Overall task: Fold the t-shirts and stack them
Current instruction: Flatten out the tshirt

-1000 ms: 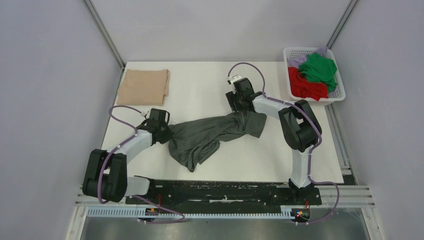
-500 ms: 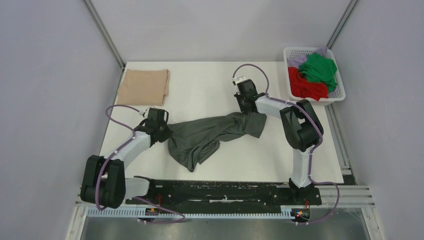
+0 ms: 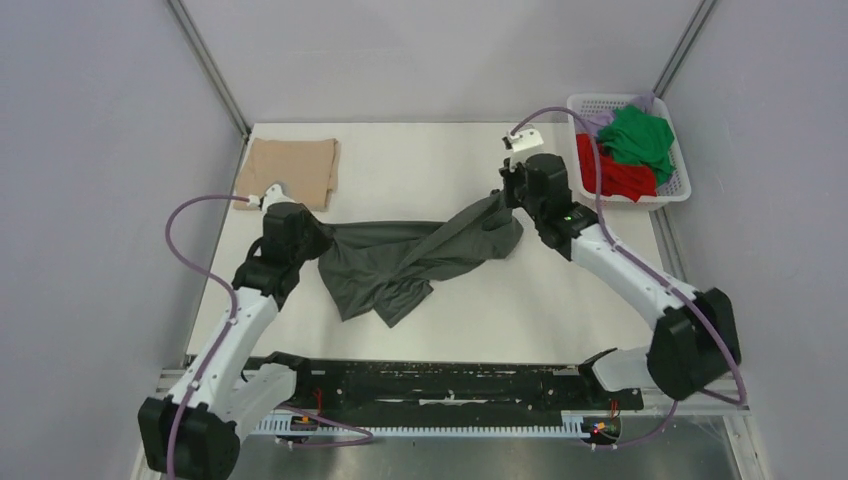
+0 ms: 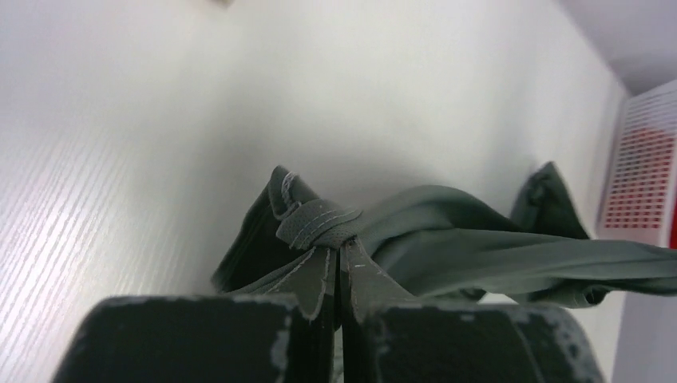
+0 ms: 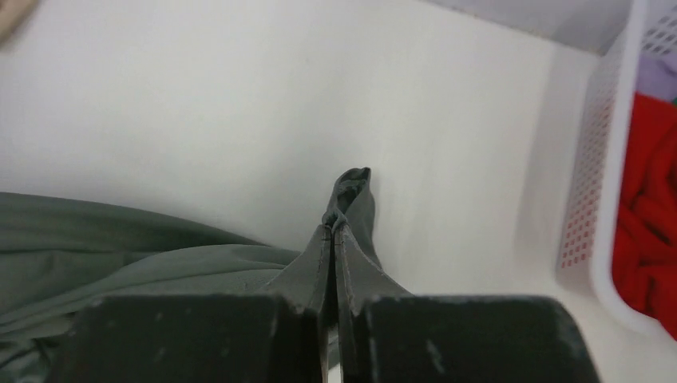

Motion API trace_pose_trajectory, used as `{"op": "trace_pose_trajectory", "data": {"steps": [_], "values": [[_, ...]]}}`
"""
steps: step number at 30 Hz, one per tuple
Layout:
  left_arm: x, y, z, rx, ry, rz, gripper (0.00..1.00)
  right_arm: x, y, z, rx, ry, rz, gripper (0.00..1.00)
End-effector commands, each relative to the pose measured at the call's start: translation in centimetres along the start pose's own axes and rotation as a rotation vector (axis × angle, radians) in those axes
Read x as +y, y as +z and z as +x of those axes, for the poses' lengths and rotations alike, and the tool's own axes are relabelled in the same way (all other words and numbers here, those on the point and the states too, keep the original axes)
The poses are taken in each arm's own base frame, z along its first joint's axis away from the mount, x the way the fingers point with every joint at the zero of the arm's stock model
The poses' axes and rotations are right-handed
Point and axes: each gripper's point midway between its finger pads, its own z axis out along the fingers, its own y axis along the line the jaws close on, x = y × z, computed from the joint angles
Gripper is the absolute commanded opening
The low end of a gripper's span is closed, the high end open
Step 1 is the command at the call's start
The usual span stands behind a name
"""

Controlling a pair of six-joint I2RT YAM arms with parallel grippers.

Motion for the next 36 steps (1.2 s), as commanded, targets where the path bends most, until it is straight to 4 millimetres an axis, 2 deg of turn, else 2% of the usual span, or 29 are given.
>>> {"op": "trace_pose_trajectory", "data": {"steps": [1, 7, 13, 18, 20, 22, 24, 25, 28, 31, 32, 34, 35, 36], "values": [[-3.1, -6.0, -5.7, -0.190, 0.032, 0.121, 0.02, -1.3, -5.6, -5.3, -0.202, 0.014, 0.003, 0.00], [-4.8, -15.6, -11.1, -0.453, -0.030, 0.259, 0.02, -2.1, -14.3, -9.8, -0.402, 0.023, -0.042, 0.00], [-7.4, -26.7, -15.1, -0.632, -0.059, 0.459, 0.02, -1.0, -24.9, -15.6, -0.673, -0.009, -0.199, 0.00], [-8.6, -34.9, -16.7, -0.745, -0.069, 0.614, 0.02, -1.6, -32.6, -18.7, -0.847, -0.007, -0.231, 0.00], [-8.8, -37.4, -16.6, -0.761, -0.069, 0.666, 0.02, -1.7, -35.1, -19.4, -0.892, -0.010, -0.249, 0.00], [-9.2, -38.8, -16.4, -0.760, -0.072, 0.713, 0.02, -1.9, -36.8, -19.9, -0.930, -0.008, -0.254, 0.00], [-9.6, -39.1, -16.1, -0.746, -0.071, 0.740, 0.02, -2.2, -37.2, -20.1, -0.939, 0.005, -0.240, 0.00], [-9.7, -38.7, -16.0, -0.731, -0.072, 0.739, 0.02, -2.5, -37.0, -20.0, -0.932, 0.012, -0.227, 0.00], [-10.2, -35.7, -15.7, -0.663, -0.083, 0.703, 0.02, -3.8, -34.4, -19.6, -0.867, 0.046, -0.136, 0.00], [-10.2, -29.8, -15.3, -0.568, -0.105, 0.591, 0.02, -6.3, -29.2, -17.8, -0.735, 0.090, 0.050, 0.00], [-10.0, -27.3, -15.0, -0.528, -0.108, 0.541, 0.02, -7.1, -27.5, -17.0, -0.686, 0.096, 0.111, 0.00], [-9.6, -21.9, -13.9, -0.440, -0.109, 0.439, 0.02, -8.7, -22.7, -13.9, -0.548, 0.112, 0.250, 0.00], [-9.3, -19.3, -13.2, -0.399, -0.111, 0.395, 0.04, -9.0, -20.3, -12.2, -0.474, 0.109, 0.294, 0.00], [-8.6, -15.8, -12.3, -0.349, -0.113, 0.326, 0.07, -9.1, -17.5, -10.0, -0.391, 0.096, 0.334, 0.00]]}}
